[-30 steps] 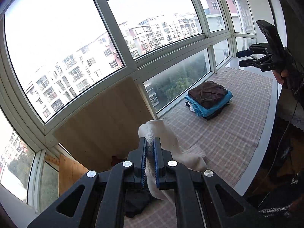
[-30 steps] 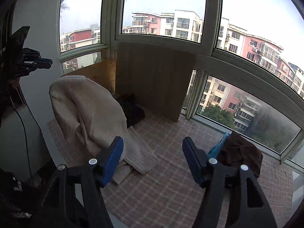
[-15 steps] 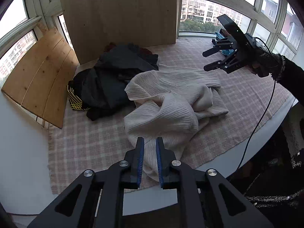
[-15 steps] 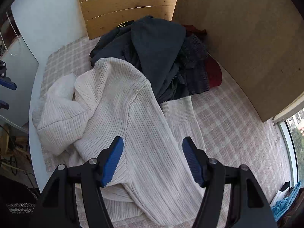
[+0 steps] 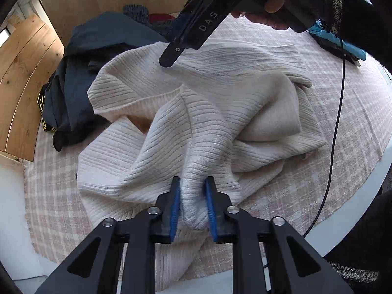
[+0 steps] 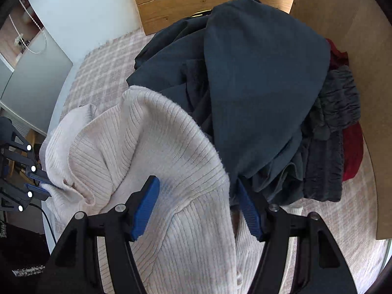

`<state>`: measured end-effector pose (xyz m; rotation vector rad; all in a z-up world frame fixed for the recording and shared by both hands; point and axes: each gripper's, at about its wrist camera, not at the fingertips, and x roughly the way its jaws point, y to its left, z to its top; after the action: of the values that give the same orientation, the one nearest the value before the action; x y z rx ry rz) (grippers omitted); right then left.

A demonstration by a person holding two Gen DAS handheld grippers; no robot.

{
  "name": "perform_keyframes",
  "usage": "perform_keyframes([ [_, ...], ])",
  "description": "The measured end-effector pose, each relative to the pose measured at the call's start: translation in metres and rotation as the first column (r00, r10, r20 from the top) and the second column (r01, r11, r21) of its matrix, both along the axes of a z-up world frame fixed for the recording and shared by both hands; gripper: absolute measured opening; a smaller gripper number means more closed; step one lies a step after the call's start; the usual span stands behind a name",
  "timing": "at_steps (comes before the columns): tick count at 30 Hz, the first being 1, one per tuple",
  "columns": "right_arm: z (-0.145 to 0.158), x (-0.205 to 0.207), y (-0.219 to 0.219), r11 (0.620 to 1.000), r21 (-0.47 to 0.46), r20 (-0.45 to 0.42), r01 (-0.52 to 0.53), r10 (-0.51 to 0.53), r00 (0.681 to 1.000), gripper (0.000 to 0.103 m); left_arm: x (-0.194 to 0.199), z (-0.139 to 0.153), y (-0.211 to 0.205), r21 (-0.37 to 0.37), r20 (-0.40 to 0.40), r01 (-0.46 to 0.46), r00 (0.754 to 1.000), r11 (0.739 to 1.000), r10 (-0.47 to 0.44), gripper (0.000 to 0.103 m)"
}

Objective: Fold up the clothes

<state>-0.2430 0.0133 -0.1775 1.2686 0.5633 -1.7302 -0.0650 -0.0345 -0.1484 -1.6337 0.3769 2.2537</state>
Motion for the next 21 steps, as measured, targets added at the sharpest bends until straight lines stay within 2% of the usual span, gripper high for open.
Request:
perform_keyframes([
  [2, 0.003, 0.0, 0.001, 1.0, -0.009, 0.012, 0.006, -0.005, 1.0, 0.012, 0.001, 0.002, -0.018, 0.071, 0.017, -0.044, 0.999, 0.996, 0.043, 0.007],
  [3, 0.006, 0.0, 0.003, 1.0, -0.006, 0.013, 0.017, -0.017, 1.0, 0.012, 0.003, 0.005, -0.027, 0.101, 0.021, -0.065, 0.998, 0.993, 0.063, 0.007],
  [8, 0.05, 0.027, 0.035, 0.991, -0.123, -0.001, 0.045, -0.045, 0.999, 0.011, 0.025, 0.037, -0.069, 0.086, -0.051, -0.157, 0.986, 0.984, 0.162, 0.007],
  [11, 0.066, 0.055, 0.059, 0.986, -0.141, -0.026, 0.088, -0.092, 0.995, 0.011, 0.045, 0.06, -0.098, 0.059, -0.112, -0.218, 0.968, 0.974, 0.223, 0.007],
  [15, 0.069, 0.079, 0.069, 0.987, -0.112, -0.063, 0.114, -0.122, 0.991, 0.01, 0.078, 0.085, -0.128, 0.116, -0.163, -0.277, 0.942, 0.954, 0.293, 0.007],
  [18, 0.067, 0.094, 0.071, 0.989, -0.075, -0.093, 0.127, -0.133, 0.987, 0.015, 0.098, 0.085, -0.151, 0.148, -0.154, -0.311, 0.93, 0.939, 0.332, 0.007],
  [20, 0.065, 0.104, 0.072, 0.989, -0.051, -0.113, 0.135, -0.141, 0.984, 0.016, 0.098, 0.069, -0.156, 0.169, -0.116, -0.308, 0.937, 0.936, 0.329, 0.007],
  [21, 0.064, 0.109, 0.073, 0.989, -0.039, -0.123, 0.14, -0.144, 0.982, 0.022, 0.097, 0.061, -0.159, 0.178, -0.097, -0.306, 0.94, 0.935, 0.326, 0.007],
])
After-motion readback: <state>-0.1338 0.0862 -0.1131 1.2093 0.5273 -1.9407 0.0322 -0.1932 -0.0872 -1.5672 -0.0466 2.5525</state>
